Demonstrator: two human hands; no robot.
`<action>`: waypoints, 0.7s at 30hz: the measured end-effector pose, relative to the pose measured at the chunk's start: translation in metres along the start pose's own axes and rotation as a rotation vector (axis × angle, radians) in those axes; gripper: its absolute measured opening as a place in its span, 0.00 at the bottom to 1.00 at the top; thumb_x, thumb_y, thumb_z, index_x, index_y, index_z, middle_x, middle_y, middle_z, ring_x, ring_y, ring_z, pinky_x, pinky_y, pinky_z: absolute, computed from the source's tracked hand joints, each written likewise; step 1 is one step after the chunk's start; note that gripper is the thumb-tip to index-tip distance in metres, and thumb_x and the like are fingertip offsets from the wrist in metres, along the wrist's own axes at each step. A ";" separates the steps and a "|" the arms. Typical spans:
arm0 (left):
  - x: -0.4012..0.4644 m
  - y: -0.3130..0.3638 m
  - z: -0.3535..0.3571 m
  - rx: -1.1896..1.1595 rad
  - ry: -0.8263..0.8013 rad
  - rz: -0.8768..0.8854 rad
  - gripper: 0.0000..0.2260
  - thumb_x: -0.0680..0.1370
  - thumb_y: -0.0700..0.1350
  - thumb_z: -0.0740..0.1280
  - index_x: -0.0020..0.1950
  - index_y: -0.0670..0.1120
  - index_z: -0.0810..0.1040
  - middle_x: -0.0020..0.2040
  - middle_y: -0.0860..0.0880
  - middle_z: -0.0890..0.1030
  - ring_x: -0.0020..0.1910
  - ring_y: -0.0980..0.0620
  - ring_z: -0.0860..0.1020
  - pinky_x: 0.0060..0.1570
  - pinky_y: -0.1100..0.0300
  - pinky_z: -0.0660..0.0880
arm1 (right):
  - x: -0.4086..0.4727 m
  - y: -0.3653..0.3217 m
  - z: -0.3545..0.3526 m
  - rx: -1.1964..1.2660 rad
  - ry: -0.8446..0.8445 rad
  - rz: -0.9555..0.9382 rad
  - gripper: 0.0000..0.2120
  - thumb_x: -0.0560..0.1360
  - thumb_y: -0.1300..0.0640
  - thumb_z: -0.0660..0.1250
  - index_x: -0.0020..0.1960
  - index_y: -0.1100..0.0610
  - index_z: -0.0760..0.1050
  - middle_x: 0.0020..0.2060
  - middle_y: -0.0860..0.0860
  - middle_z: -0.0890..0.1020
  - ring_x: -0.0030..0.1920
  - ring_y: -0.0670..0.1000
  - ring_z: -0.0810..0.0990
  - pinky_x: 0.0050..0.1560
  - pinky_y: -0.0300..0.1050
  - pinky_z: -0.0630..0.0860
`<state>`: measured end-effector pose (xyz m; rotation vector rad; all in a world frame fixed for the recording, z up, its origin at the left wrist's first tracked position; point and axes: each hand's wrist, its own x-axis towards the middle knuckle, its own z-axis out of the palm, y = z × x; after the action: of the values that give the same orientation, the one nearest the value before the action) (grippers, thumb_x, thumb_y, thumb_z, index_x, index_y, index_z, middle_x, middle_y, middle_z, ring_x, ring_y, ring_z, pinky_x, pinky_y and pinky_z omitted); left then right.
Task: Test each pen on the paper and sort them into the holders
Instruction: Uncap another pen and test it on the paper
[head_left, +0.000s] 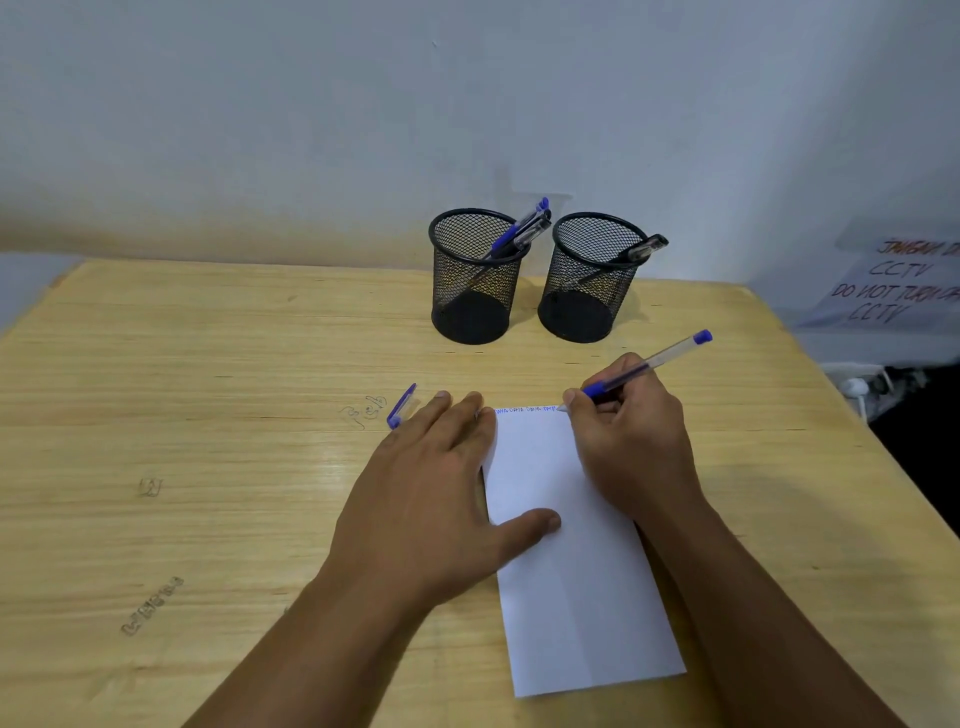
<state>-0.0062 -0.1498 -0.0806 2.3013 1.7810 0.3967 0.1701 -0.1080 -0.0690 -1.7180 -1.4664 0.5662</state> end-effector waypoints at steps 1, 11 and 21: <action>0.000 0.000 0.000 0.002 0.000 0.000 0.46 0.68 0.78 0.53 0.79 0.55 0.51 0.80 0.58 0.49 0.78 0.57 0.44 0.76 0.54 0.50 | 0.000 0.000 0.000 0.000 -0.002 -0.002 0.07 0.76 0.57 0.70 0.47 0.57 0.72 0.35 0.50 0.80 0.36 0.46 0.80 0.35 0.33 0.72; 0.000 -0.001 0.000 -0.017 0.007 0.009 0.46 0.68 0.78 0.55 0.79 0.55 0.52 0.80 0.58 0.50 0.78 0.57 0.45 0.76 0.55 0.50 | 0.001 0.002 0.000 0.000 0.006 -0.014 0.07 0.75 0.56 0.70 0.46 0.56 0.72 0.32 0.47 0.79 0.34 0.45 0.79 0.34 0.32 0.71; -0.001 -0.002 0.002 -0.030 0.027 0.011 0.46 0.67 0.77 0.55 0.79 0.55 0.53 0.80 0.58 0.51 0.78 0.58 0.45 0.75 0.57 0.49 | 0.004 0.008 0.000 0.031 0.011 -0.027 0.07 0.75 0.56 0.70 0.45 0.56 0.72 0.32 0.49 0.80 0.33 0.44 0.80 0.31 0.29 0.72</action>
<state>-0.0078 -0.1501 -0.0837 2.2971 1.7633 0.4546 0.1760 -0.1044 -0.0743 -1.6720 -1.4641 0.5616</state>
